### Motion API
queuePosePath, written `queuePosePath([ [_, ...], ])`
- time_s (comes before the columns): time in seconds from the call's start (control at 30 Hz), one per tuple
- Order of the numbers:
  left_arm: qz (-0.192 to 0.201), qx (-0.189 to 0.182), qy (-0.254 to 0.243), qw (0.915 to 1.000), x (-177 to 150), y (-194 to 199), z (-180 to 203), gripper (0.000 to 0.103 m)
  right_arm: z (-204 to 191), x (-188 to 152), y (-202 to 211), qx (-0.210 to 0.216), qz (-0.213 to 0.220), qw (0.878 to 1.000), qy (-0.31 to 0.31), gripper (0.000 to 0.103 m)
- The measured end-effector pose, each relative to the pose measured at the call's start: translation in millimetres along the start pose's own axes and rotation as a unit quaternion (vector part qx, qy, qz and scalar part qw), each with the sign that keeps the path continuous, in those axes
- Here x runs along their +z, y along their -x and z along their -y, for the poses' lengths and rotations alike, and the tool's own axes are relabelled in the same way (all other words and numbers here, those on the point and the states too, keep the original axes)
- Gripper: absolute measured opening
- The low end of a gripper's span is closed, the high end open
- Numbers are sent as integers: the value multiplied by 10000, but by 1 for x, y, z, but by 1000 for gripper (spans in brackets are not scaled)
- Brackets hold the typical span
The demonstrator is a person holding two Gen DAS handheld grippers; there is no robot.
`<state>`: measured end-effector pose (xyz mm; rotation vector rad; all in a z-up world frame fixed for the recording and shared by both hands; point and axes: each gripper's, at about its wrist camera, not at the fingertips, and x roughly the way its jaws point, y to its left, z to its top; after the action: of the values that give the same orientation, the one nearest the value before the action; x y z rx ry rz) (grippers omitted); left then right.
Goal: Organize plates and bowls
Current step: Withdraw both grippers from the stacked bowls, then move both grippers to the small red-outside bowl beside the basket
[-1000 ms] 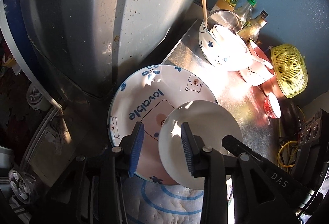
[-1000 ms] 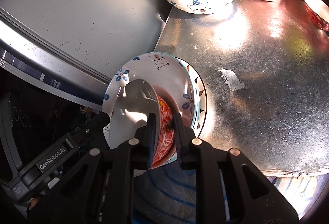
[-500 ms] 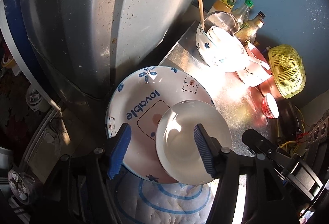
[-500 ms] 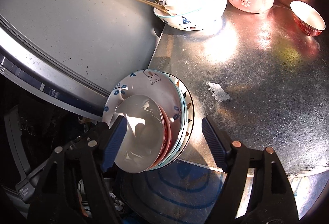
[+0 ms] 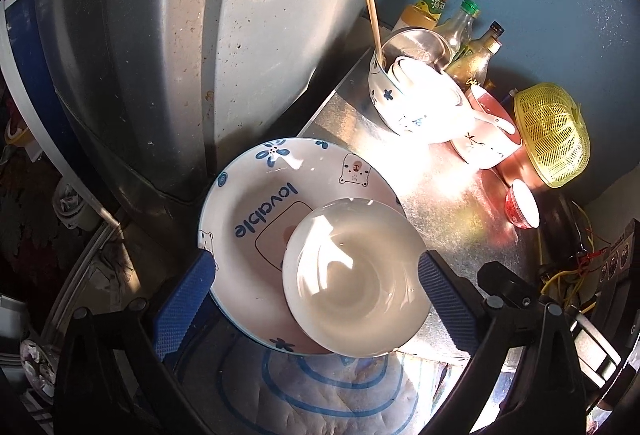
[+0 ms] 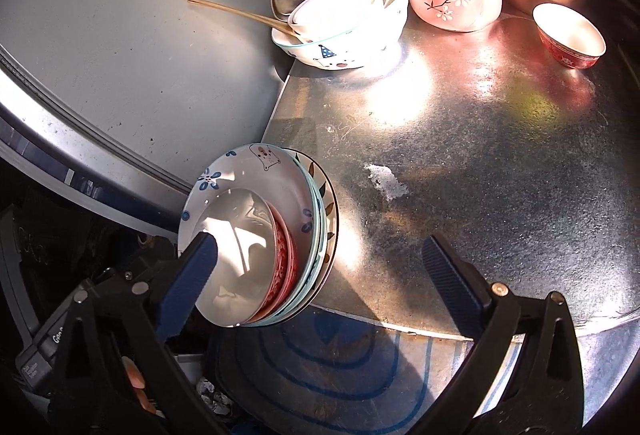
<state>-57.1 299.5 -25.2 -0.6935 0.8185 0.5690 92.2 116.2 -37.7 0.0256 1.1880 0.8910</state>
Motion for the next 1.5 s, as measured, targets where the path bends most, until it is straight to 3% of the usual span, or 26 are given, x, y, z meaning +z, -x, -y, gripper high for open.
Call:
queuePosePath([
  [0.27, -21, 85, -223, 9997, 0, -5, 18, 102, 13, 1, 10, -20, 97, 9999, -68, 103],
  [0.83, -115, -268, -716, 9970, 10, -26, 78, 102, 64, 19, 32, -203, 362, 9977, -532, 103],
  [1.17, -364, -637, -1309, 9887, 10, -56, 146, 102, 126, 30, 58, -552, 652, 9897, -1150, 103],
  [1.5, -691, -1117, -1826, 9744, 8, -94, 218, 102, 180, 32, 85, -932, 945, 9746, -1805, 103],
])
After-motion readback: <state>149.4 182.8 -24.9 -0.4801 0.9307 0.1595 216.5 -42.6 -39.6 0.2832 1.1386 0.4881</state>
